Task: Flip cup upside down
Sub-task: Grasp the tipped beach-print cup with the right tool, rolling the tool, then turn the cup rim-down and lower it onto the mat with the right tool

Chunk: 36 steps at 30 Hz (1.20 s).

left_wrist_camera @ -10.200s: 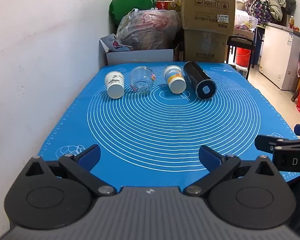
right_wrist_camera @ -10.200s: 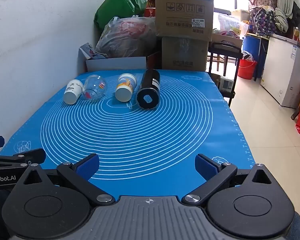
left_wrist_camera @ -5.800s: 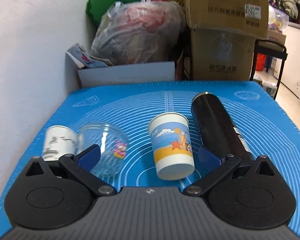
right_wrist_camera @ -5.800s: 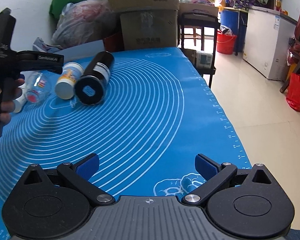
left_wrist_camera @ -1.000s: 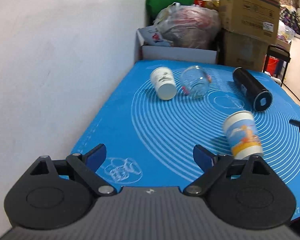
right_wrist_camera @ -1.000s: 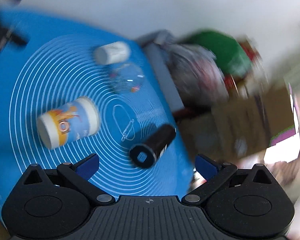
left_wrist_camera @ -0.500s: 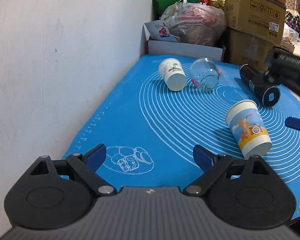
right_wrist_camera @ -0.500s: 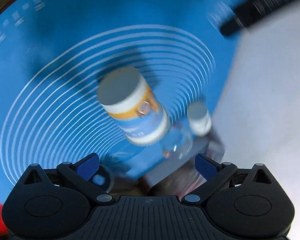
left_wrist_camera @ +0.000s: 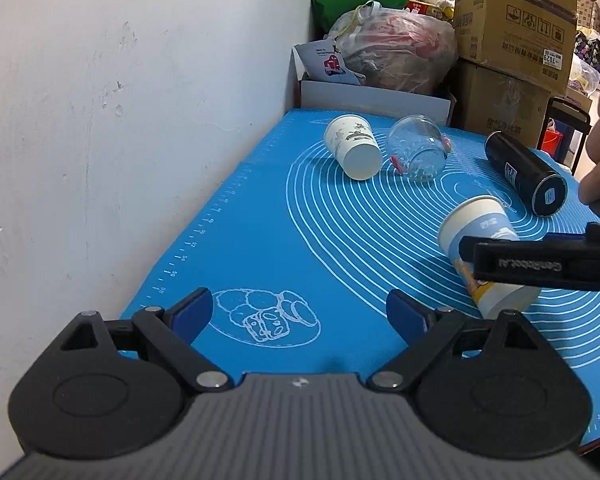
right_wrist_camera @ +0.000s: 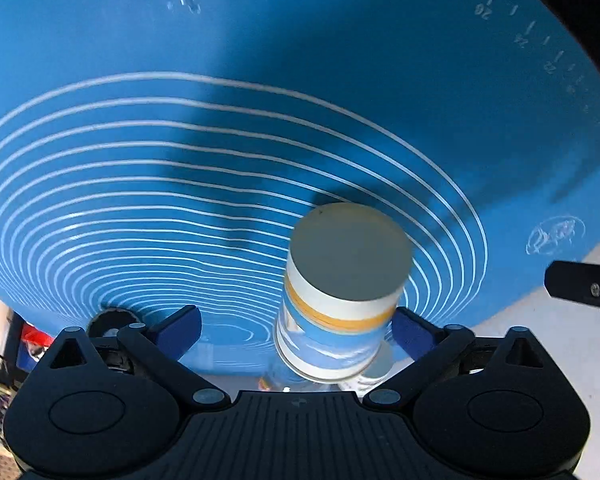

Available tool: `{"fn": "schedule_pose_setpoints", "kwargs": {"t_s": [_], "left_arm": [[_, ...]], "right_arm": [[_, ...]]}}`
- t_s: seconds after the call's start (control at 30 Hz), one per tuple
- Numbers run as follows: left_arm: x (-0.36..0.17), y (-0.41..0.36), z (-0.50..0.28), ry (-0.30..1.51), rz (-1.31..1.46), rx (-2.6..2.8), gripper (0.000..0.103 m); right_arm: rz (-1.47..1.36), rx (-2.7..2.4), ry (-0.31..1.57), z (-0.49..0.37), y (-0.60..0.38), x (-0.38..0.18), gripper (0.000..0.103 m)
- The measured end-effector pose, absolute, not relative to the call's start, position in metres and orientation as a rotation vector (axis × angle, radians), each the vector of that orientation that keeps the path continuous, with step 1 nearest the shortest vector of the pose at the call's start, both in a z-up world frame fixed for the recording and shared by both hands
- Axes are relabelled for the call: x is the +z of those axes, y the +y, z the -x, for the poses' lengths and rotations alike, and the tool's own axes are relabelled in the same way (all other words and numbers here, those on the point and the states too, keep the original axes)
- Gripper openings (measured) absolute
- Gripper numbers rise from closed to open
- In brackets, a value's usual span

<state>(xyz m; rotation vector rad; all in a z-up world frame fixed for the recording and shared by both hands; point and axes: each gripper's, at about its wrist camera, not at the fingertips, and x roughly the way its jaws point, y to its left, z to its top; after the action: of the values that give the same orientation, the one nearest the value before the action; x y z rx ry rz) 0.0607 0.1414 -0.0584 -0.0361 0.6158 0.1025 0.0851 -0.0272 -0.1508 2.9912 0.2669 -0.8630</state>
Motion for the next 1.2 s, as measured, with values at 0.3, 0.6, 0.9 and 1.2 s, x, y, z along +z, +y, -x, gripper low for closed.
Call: {"fn": "schedule_pose_setpoints", "kwargs": {"t_s": [0.3,0.6,0.9,1.2], "left_arm": [[-0.060,0.144,-0.062,0.623,0.052,0.108,0.093],[-0.060,0.142,-0.062,0.623,0.040,0.105,0.093],[-0.050,0.134,-0.061,0.611,0.033,0.102,0.093],[-0.038,0.115,-0.066,0.602,0.008,0.076,0.093]], "right_arm": [[-3.030,-0.843,0.243,-0.093,-0.013,-0.153,0.059],[-3.103,-0.889,0.219,-0.098,-0.022,-0.144,0.057],[-3.567,-1.093,-0.247,-0.101,-0.001,-0.111,0.057],[-4.037,-1.501,-1.181,-0.119,-0.016,-0.057,0.056]]}}
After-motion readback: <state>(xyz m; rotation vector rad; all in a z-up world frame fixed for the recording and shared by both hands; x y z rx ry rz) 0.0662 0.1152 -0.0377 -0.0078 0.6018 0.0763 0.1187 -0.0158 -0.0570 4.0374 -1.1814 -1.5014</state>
